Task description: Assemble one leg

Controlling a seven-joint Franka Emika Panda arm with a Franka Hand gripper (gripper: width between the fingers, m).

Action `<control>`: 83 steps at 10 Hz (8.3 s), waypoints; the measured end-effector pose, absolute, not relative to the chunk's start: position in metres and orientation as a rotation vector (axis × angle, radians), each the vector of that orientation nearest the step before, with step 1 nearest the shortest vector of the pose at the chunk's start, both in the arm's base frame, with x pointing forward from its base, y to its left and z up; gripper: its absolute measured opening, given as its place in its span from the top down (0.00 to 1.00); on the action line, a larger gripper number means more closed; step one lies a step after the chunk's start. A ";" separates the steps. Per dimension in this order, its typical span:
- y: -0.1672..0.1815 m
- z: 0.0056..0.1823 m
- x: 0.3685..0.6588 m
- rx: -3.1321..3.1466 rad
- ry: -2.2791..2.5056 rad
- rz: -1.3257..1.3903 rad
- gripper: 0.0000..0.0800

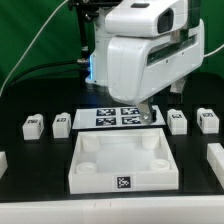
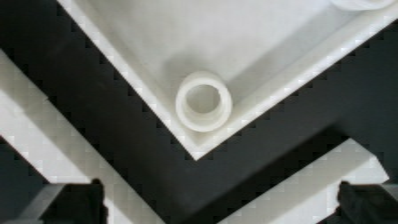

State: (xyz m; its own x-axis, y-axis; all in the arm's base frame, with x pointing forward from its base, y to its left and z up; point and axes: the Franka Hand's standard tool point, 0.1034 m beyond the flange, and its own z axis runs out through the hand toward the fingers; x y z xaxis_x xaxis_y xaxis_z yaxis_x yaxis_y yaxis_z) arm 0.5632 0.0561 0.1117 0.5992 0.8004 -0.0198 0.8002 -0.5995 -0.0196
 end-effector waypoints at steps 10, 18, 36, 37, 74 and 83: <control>-0.003 0.012 0.438 -2.169 -2.215 -0.001 0.19; -0.004 0.008 0.436 -2.174 -2.205 0.002 0.92; 0.062 0.008 0.490 -2.198 -2.190 -0.117 0.93; 0.062 0.008 0.490 -2.199 -2.189 -0.117 0.93; 0.182 0.053 0.406 -2.883 -0.117 1.136 0.19; 0.192 0.010 0.373 -2.873 -0.011 1.300 0.34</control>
Offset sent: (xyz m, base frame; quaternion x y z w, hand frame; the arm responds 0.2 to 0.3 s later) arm -0.0663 -0.0248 -0.0255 -0.0490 0.0674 -0.3454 0.9347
